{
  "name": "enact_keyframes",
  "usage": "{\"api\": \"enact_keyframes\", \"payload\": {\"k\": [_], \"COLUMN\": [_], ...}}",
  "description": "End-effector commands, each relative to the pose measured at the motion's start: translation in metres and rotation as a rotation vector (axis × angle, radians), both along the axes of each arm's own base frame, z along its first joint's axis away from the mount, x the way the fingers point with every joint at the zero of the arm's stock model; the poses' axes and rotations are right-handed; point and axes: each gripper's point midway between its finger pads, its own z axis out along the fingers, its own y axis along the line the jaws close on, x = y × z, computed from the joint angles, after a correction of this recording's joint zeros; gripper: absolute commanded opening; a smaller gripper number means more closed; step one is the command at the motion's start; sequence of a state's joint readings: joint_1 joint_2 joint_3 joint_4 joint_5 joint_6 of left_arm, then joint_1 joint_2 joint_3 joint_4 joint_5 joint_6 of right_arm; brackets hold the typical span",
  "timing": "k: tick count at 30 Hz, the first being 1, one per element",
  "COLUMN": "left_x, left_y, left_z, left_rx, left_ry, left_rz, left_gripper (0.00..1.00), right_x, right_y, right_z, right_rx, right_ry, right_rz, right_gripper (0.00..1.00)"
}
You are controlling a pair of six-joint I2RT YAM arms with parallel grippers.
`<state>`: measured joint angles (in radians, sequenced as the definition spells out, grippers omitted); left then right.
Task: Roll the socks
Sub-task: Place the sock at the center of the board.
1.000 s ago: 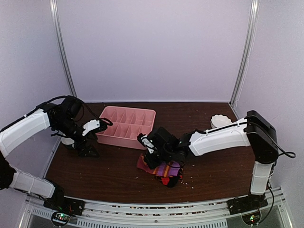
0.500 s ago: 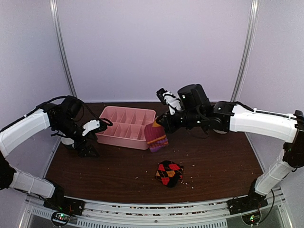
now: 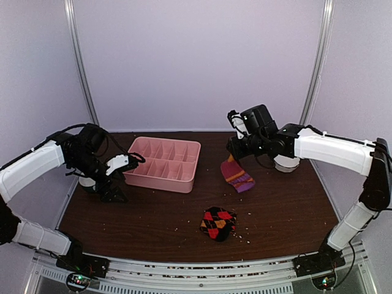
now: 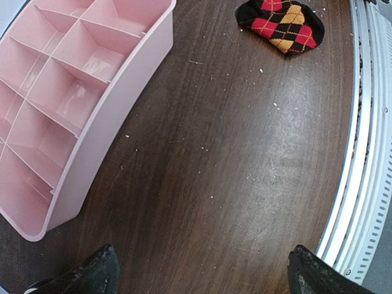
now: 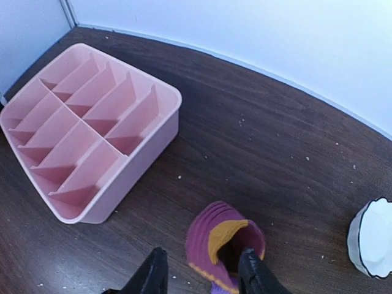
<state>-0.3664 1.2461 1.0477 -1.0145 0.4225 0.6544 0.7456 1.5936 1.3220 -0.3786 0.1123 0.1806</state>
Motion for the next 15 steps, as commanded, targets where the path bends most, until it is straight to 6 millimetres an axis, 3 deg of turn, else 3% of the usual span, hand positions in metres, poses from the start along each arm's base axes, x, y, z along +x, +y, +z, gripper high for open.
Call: {"api": "enact_keyframes", "payload": {"k": [1, 4, 7, 11, 15], "left_x": [0.000, 0.000, 0.001, 0.001, 0.000], "left_y": [0.004, 0.005, 0.005, 0.006, 0.006], "left_z": [0.000, 0.000, 0.001, 0.001, -0.002], "left_rx": [0.012, 0.019, 0.023, 0.028, 0.035], "left_ry": [-0.020, -0.021, -0.020, -0.023, -0.016], "left_rz": [-0.006, -0.008, -0.008, -0.007, -0.009], "left_gripper": [0.98, 0.98, 0.98, 0.98, 0.98], "right_x": [-0.025, -0.061, -0.106, -0.168, -0.209], "right_y": [-0.006, 0.000, 0.011, 0.016, 0.018], "right_z": [-0.013, -0.019, -0.037, -0.093, -0.131], "right_rx": [-0.156, -0.168, -0.093, -0.020, 0.083], "right_ry": [-0.047, -0.049, 0.024, 0.214, 0.350], "right_rz": [-0.030, 0.005, 0.085, 0.117, 0.109], "right_gripper": [0.52, 0.57, 0.56, 0.48, 0.48]}}
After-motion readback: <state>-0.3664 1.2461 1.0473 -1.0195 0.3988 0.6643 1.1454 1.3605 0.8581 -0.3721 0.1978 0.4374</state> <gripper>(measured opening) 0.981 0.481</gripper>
